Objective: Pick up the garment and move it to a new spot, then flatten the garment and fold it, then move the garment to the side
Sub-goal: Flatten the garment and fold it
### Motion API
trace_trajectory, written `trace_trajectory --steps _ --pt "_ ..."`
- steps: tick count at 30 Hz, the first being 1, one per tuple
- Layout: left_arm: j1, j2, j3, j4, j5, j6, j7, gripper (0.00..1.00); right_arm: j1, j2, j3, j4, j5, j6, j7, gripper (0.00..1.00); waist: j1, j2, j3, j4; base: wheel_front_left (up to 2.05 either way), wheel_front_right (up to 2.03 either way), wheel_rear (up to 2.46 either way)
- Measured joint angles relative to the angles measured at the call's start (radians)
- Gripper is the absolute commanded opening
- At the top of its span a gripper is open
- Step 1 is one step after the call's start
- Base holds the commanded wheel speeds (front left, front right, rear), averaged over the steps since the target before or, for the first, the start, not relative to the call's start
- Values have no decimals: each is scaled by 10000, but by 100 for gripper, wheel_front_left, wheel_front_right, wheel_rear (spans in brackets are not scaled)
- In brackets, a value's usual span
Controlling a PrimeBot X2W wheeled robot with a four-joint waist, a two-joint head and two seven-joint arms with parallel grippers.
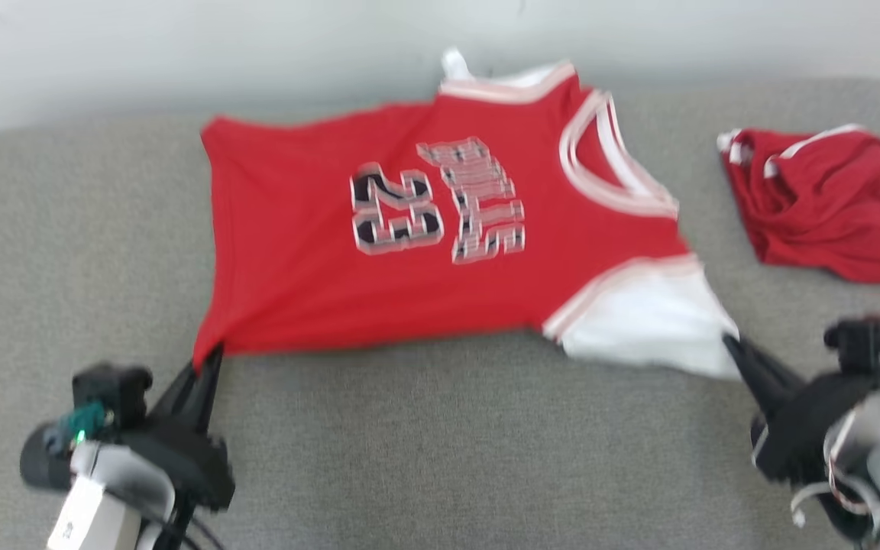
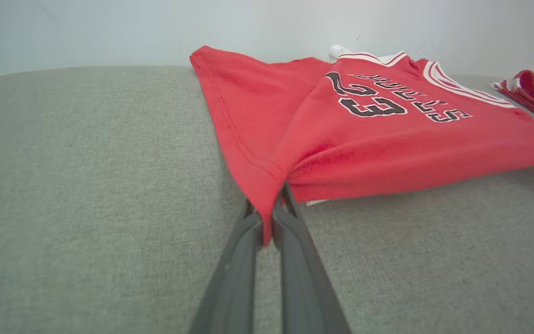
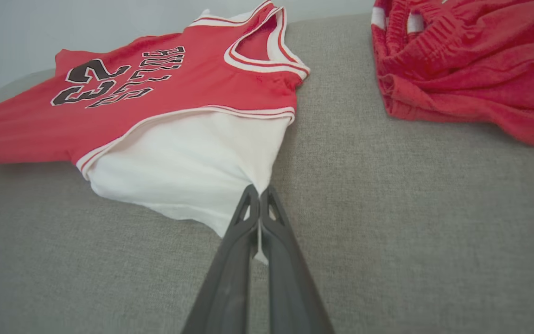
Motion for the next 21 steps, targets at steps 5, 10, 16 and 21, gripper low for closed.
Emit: trace_trajectory --steps 5,10,16,21 --pt "1004 94 17 -36 -109 10 6 0 1175 -59 -153 -380 378 -230 128 0 0 0 -727 -12 0 0 0" --pt "2046 215 -67 -142 -171 10 247 0 2679 -79 -244 -1150 794 -552 251 0 1 -1 -1432 -14 0 0 0" --pt "3163 414 -232 -408 -174 13 755 0 4053 -140 -157 -2006 1152 -963 759 0 1 -1 -2105 41 0 0 0" --pt "3542 594 -117 -784 -270 73 1045 0 4649 -276 -173 -2671 1522 -1198 1275 0 1 -1 -2336 143 0 0 0"
